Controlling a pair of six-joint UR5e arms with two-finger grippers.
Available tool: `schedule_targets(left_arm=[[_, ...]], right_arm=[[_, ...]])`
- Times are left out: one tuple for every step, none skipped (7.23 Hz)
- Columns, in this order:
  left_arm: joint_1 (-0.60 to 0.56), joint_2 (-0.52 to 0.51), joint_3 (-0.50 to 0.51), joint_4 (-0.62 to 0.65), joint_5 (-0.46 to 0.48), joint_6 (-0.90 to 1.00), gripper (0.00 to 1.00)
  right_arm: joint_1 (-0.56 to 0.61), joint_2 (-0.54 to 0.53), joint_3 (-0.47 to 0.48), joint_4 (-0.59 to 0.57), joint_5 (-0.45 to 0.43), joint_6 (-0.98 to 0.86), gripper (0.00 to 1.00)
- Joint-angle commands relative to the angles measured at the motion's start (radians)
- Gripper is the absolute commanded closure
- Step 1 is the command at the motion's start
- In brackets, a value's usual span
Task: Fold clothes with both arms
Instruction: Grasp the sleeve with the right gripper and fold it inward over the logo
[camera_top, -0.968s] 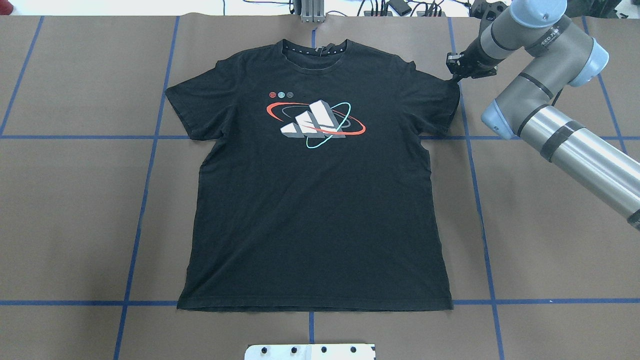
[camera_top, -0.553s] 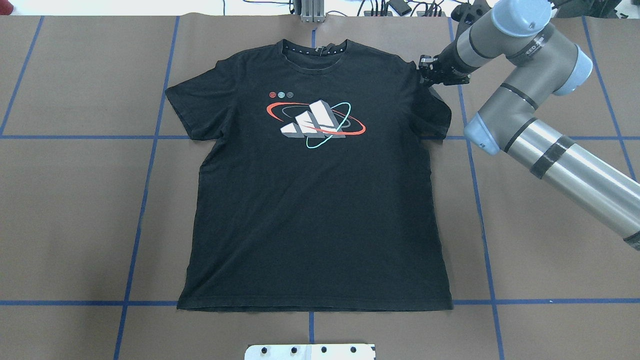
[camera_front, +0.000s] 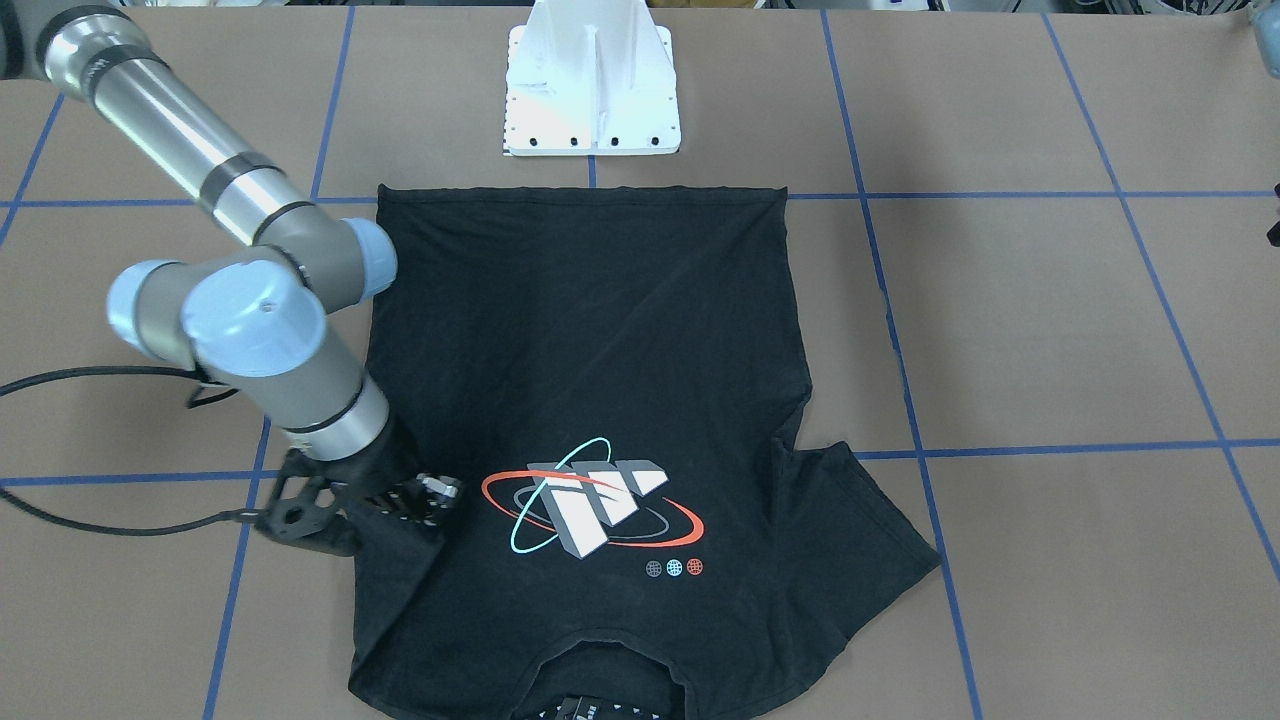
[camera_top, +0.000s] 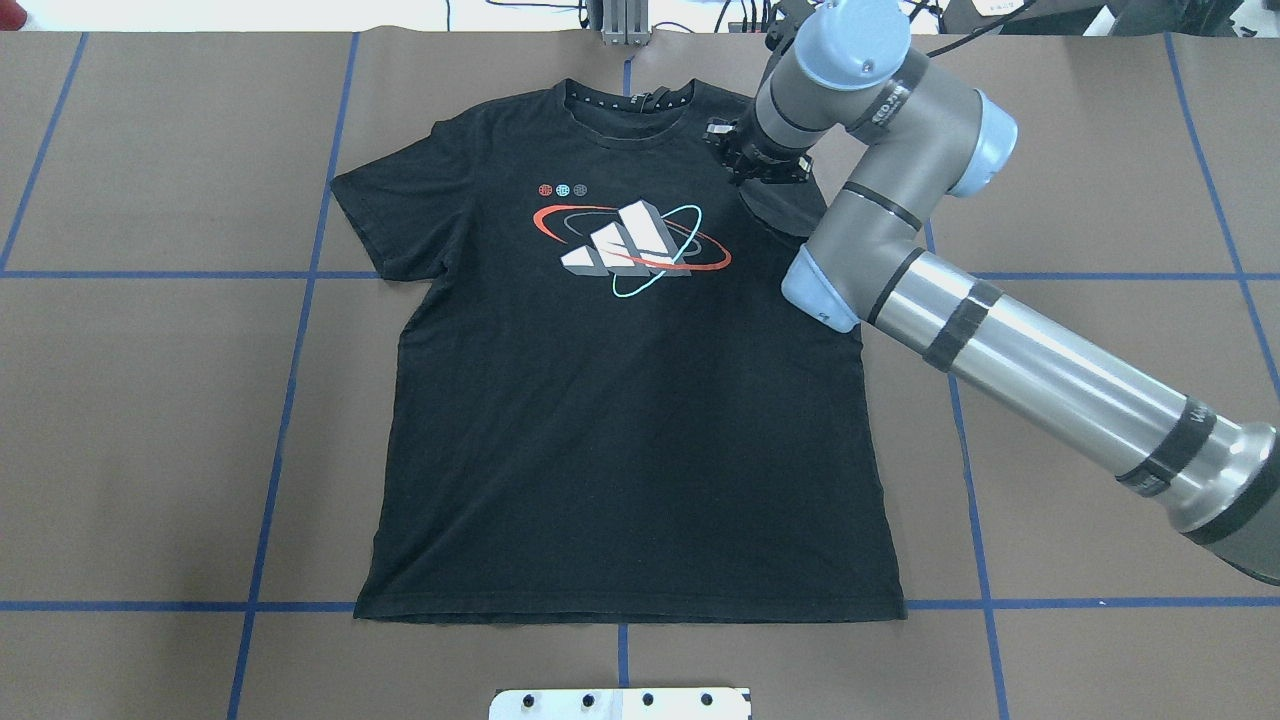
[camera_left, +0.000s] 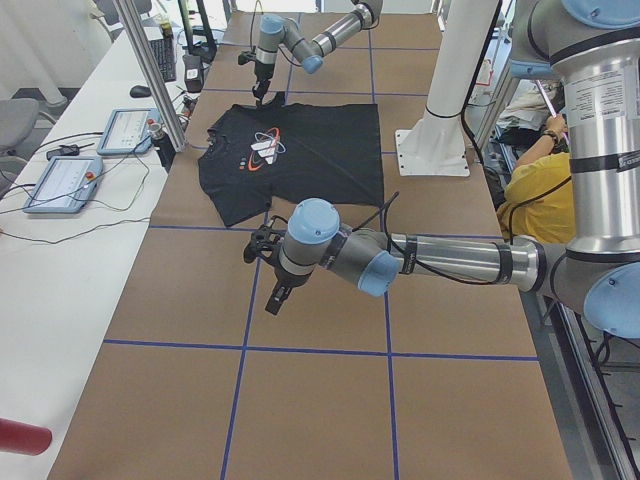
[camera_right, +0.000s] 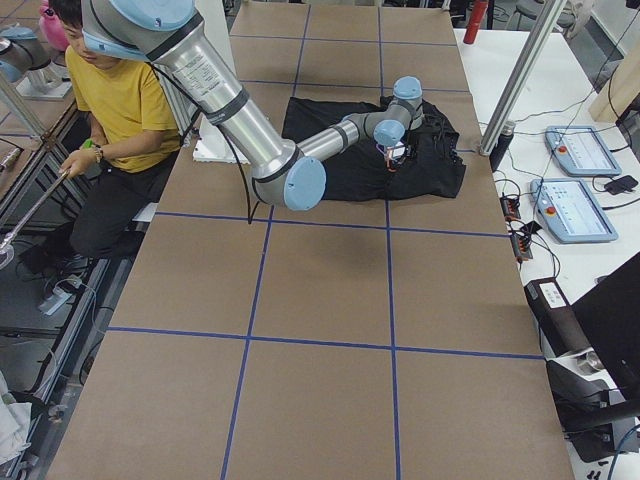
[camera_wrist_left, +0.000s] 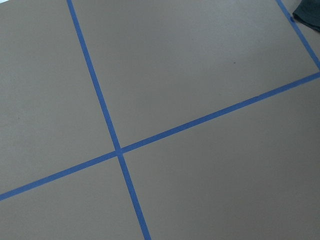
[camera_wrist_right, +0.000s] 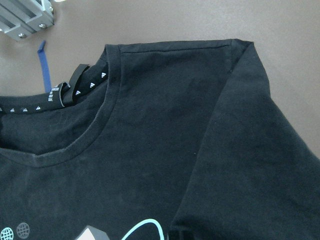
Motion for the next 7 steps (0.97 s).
schedule_targets(left_arm=[[0.002,0.0,-0.002,0.0,-0.001,0.0,0.0],[0.0,0.0,-0.005,-0.002,0.0,0.0,0.0],[0.0,-0.002,-0.005,-0.002,0.0,0.0,0.0],[0.0,-0.005,-0.005,-0.006,-0.001,0.006,0.0],[0.008,-0.017,0.004,-0.012,-0.001,-0.001,0.0],[0.021,-0.073,0.01,-0.009,-0.001,-0.017,0.0],[0.076,-0.147,0.03,-0.009,-0.022,-0.128,0.0]], right_arm=[[-0.032,0.054,-0.063,-0.024,-0.062,0.019,1.0],[-0.034,0.054,-0.068,-0.022,-0.064,0.019,1.0],[-0.034,0.065,-0.085,-0.022,-0.064,0.017,1.0],[-0.034,0.089,-0.118,-0.021,-0.066,0.019,1.0],[-0.034,0.094,-0.129,-0.021,-0.066,0.017,0.21],[-0.034,0.097,-0.129,-0.021,-0.066,0.02,0.0],[-0.038,0.097,-0.107,-0.029,-0.058,0.025,0.0]])
